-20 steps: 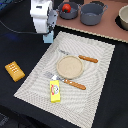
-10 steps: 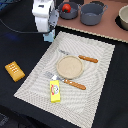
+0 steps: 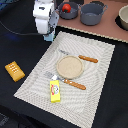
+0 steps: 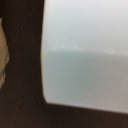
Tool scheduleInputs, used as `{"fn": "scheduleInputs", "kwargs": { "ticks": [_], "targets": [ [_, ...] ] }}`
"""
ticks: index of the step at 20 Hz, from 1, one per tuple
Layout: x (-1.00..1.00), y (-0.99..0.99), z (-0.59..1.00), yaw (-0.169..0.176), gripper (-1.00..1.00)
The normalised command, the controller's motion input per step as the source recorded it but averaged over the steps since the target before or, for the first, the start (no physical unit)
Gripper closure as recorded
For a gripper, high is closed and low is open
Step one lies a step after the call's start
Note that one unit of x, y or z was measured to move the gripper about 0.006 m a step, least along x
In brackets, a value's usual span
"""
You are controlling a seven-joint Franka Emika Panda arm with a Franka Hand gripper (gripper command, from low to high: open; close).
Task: Interact with the objects in diverse but meaningful ways.
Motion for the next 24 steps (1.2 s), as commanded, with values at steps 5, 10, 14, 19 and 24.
{"fn": "scheduleInputs", "kwargs": {
  "ticks": [5,10,14,19,24],
  "targets": [
    [0.04,0.15,-0.13,0.000,1.00],
    [0.37,0.24,0.15,-0.005,1.00],
    [0.85,0.26,0.60,-0.040,1.00],
    [0.87,0.09,0.85,-0.009,1.00],
    [0.88,0.12,0.82,0.000,1.00]
  ]
}}
